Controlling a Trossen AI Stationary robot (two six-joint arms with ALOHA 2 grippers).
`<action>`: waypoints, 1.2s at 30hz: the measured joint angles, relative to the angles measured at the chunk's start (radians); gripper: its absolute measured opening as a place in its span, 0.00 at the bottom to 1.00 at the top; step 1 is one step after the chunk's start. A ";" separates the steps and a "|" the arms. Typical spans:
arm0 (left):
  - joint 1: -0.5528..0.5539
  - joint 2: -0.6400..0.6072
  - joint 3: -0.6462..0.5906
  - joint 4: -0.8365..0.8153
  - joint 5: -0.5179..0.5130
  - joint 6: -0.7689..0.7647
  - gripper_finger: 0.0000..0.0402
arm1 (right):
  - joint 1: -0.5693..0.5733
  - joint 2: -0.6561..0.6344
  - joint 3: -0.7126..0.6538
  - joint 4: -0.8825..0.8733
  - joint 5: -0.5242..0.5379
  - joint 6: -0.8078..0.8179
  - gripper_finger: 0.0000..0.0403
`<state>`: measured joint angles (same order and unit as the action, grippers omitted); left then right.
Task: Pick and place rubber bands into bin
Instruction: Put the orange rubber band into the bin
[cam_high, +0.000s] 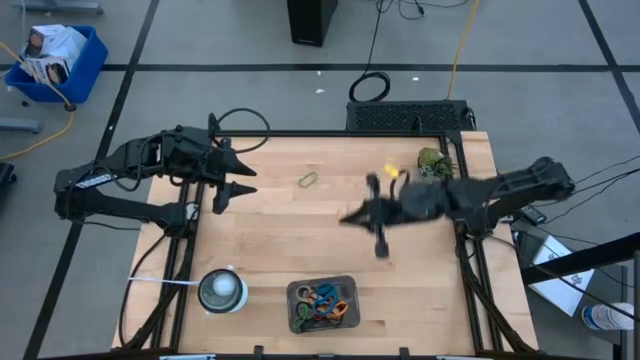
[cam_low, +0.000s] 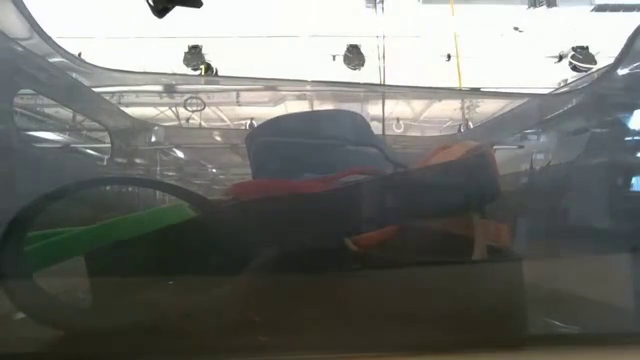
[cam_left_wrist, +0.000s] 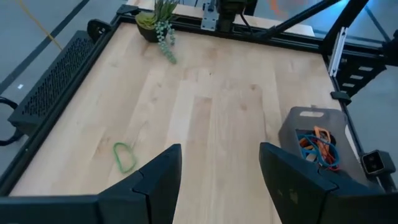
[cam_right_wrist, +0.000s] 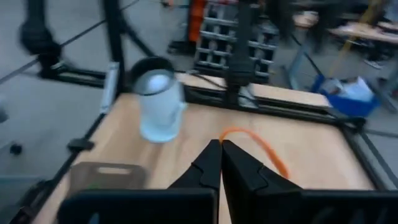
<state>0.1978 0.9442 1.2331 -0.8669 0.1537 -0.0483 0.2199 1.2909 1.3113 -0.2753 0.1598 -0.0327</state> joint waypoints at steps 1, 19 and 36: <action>0.000 0.000 0.000 0.000 0.000 -0.009 0.56 | 0.039 0.018 0.000 0.016 0.020 -0.006 0.00; -0.003 0.000 0.000 0.003 0.001 -0.040 0.56 | 0.322 0.463 -0.001 0.094 0.048 0.204 0.00; -0.003 0.000 0.000 0.003 0.001 -0.091 0.56 | 0.319 0.586 -0.001 0.092 -0.031 0.293 0.01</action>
<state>0.1951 0.9442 1.2331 -0.8635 0.1550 -0.1389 0.5385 1.8770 1.3102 -0.1829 0.1287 0.2606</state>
